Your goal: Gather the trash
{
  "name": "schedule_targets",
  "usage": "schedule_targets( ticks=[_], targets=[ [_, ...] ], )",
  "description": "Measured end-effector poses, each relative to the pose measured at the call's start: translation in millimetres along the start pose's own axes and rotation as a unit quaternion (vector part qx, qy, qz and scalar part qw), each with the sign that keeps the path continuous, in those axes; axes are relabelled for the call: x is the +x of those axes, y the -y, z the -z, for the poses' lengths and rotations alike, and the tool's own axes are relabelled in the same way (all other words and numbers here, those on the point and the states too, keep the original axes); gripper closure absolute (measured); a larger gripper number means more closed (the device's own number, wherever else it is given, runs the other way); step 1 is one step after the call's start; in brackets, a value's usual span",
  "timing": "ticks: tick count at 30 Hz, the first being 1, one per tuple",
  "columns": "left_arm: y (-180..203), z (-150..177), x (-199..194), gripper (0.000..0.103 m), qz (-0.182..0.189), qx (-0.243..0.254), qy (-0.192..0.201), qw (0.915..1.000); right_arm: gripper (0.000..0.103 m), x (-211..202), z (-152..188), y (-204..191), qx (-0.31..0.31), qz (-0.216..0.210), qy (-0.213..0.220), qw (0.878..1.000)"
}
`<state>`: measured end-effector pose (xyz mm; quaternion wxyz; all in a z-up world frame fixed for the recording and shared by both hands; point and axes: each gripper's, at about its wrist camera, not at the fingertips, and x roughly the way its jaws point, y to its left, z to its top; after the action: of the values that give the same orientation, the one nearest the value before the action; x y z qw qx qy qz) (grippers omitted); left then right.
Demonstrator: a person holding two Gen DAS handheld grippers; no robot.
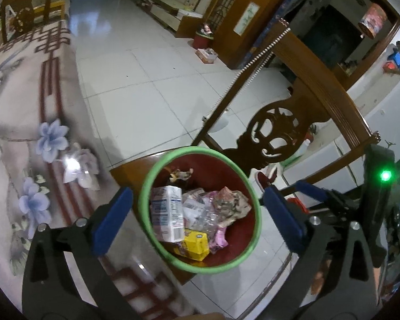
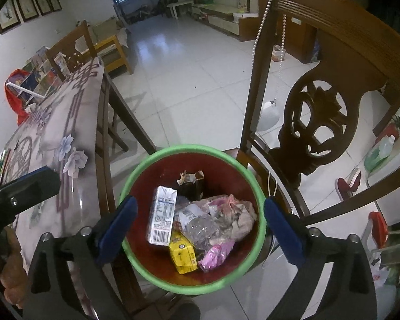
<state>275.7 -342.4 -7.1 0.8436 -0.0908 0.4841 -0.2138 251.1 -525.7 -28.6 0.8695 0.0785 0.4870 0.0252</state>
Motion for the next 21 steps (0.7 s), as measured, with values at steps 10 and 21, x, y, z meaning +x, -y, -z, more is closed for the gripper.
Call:
schedule_targets(
  ticks=[10,21],
  targets=[
    [-26,14,-48,0.005,-0.062,0.020,0.048,0.9967,0.007,-13,-10,-29,-0.019,-0.010,0.018,1.000],
    [-72,41,-138,0.005,-0.135,0.033,0.105,0.9847,0.007,-60,-9,-134,-0.097,-0.004,0.111,0.989]
  ],
)
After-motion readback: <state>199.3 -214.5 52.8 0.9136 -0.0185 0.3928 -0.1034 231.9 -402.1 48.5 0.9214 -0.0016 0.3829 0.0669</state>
